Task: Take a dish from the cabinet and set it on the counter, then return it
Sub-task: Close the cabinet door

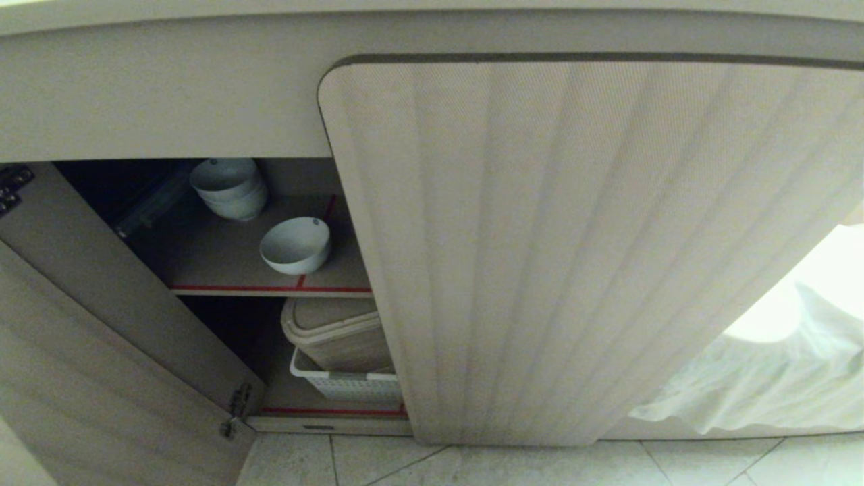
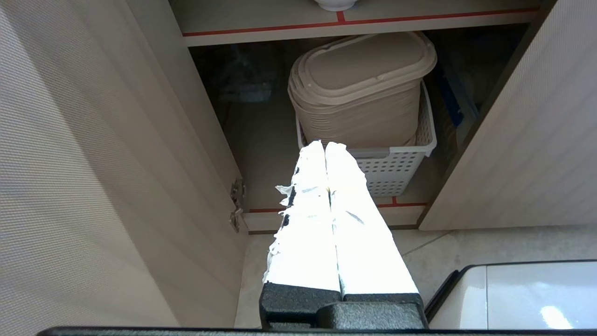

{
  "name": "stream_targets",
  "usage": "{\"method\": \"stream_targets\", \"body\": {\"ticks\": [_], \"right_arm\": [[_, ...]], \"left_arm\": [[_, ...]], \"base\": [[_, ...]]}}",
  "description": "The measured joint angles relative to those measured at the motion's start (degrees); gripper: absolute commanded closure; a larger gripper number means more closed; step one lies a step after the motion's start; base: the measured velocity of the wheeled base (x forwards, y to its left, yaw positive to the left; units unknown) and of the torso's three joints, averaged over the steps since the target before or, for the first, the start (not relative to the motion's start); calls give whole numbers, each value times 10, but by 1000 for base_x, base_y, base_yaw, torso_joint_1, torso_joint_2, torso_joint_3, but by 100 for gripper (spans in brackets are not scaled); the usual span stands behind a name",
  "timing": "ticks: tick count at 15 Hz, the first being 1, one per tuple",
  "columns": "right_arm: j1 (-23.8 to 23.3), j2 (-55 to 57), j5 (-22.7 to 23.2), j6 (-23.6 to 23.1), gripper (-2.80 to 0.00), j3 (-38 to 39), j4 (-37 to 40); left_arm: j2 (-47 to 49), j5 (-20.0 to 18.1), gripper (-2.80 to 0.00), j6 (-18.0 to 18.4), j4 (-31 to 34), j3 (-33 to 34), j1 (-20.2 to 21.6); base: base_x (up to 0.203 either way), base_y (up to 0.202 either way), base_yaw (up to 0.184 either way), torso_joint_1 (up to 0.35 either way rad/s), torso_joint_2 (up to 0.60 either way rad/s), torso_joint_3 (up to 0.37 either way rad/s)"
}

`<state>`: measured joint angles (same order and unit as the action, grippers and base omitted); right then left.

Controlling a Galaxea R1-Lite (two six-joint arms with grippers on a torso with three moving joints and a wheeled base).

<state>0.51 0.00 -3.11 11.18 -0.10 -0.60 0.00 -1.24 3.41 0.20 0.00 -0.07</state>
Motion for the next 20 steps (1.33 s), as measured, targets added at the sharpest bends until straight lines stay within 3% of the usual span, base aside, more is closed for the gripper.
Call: {"method": "stream_targets", "body": {"ticks": [16, 20], "right_arm": [[0, 0, 0, 0, 0, 0, 0], [0, 0, 0, 0, 0, 0, 0]], "left_arm": [[0, 0, 0, 1, 0, -1, 0], [0, 0, 0, -9, 0, -1, 0]], "base": [[0, 0, 0, 0, 0, 0], [-174, 0, -1, 4, 0, 1]]}}
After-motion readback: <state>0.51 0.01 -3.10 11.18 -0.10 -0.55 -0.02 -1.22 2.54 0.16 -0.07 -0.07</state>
